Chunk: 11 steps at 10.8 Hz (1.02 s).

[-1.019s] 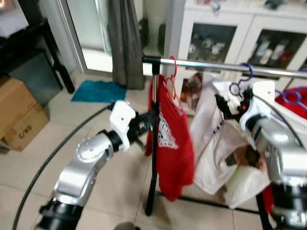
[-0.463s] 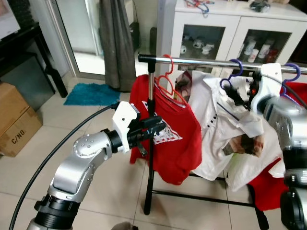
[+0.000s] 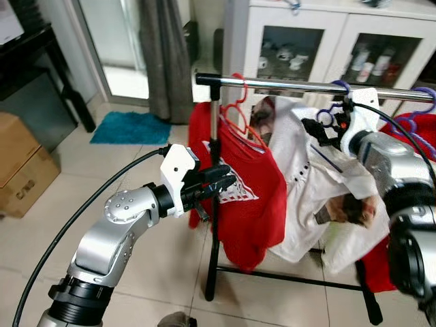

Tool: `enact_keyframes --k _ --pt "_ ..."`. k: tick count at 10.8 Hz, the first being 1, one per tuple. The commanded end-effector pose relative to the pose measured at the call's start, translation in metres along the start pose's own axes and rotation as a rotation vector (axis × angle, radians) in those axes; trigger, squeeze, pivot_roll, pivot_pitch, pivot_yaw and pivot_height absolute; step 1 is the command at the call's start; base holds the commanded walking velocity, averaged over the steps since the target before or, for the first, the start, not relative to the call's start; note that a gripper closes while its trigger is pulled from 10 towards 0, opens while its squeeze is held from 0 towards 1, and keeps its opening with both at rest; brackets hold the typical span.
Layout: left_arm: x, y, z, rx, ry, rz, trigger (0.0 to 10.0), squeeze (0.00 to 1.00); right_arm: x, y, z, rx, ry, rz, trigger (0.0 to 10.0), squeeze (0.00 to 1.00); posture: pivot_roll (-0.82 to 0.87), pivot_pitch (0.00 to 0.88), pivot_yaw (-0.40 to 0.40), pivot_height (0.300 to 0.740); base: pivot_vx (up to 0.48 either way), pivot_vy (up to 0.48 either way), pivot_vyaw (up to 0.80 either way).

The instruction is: Hang hanger

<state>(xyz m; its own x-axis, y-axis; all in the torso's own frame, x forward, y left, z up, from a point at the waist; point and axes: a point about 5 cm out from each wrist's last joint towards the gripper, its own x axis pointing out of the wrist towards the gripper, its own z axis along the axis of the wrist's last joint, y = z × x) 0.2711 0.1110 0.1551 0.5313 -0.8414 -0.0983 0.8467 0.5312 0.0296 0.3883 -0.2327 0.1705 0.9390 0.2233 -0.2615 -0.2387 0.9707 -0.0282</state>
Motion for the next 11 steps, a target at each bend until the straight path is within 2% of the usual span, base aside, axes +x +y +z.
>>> enact_keyframes --k 1,2,3,4,5,6,8,9,11 --pt "0.0003 -0.0002 0.0019 0.015 0.01 -0.006 10.0 0.0 0.0015 0.0 0.0047 -0.018 -0.005 -0.006 10.0 0.0 0.06 0.0 0.021 0.74 0.0 0.0 0.0" --pt "-0.0011 -0.0009 0.0014 0.017 0.016 -0.006 10.0 0.0 0.0038 0.0008 0.0011 -0.041 0.046 0.014 10.0 0.0 0.06 0.0 0.016 0.74 0.0 0.0 0.0" --pt "-0.0016 -0.0012 0.0014 0.017 0.016 -0.004 10.0 0.0 0.0042 0.0014 -0.0023 -0.021 0.09 0.032 10.0 0.0 0.06 0.0 0.015 0.74 0.0 0.0 0.0" --pt "-0.0012 -0.0015 0.0012 0.016 0.016 -0.007 10.0 0.0 0.0038 0.0007 0.0003 0.039 0.084 0.051 9.3 0.0 0.05 0.0 0.02 0.74 0.0 0.0 0.0" --pt "-0.0005 -0.0018 0.0013 0.017 0.014 -0.011 10.0 0.0 0.0032 -0.0006 0.0014 0.047 0.084 0.053 6.8 0.0 0.05 0.0 0.024 0.74 0.0 0.0 0.0" --pt "0.0006 -0.0018 0.0014 0.018 0.014 -0.015 10.0 0.0 0.0025 -0.003 0.0022 0.062 0.089 0.046 3.3 0.0 0.04 0.0 0.028 0.74 0.0 0.0 0.0" --pt "0.0011 -0.0014 0.0016 0.02 0.014 -0.02 10.0 0.0 0.0023 -0.0045 0.0023 0.076 0.091 0.036 0.3 0.0 0.05 0.0 0.032 0.74 0.0 0.0 0.0" --pt "0.0013 -0.0012 0.0017 0.021 0.015 -0.021 10.0 0.0 0.0026 -0.0047 0.0041 0.079 0.088 0.03 0.0 0.0 0.05 0.0 0.032 0.74 0.0 0.0 0.0" --pt "0.0011 -0.0009 0.0017 0.023 0.017 -0.019 10.0 0.0 0.0032 -0.0052 0.0076 0.076 0.088 0.016 0.0 0.0 0.05 0.0 0.028 0.74 0.0 0.0 0.0"
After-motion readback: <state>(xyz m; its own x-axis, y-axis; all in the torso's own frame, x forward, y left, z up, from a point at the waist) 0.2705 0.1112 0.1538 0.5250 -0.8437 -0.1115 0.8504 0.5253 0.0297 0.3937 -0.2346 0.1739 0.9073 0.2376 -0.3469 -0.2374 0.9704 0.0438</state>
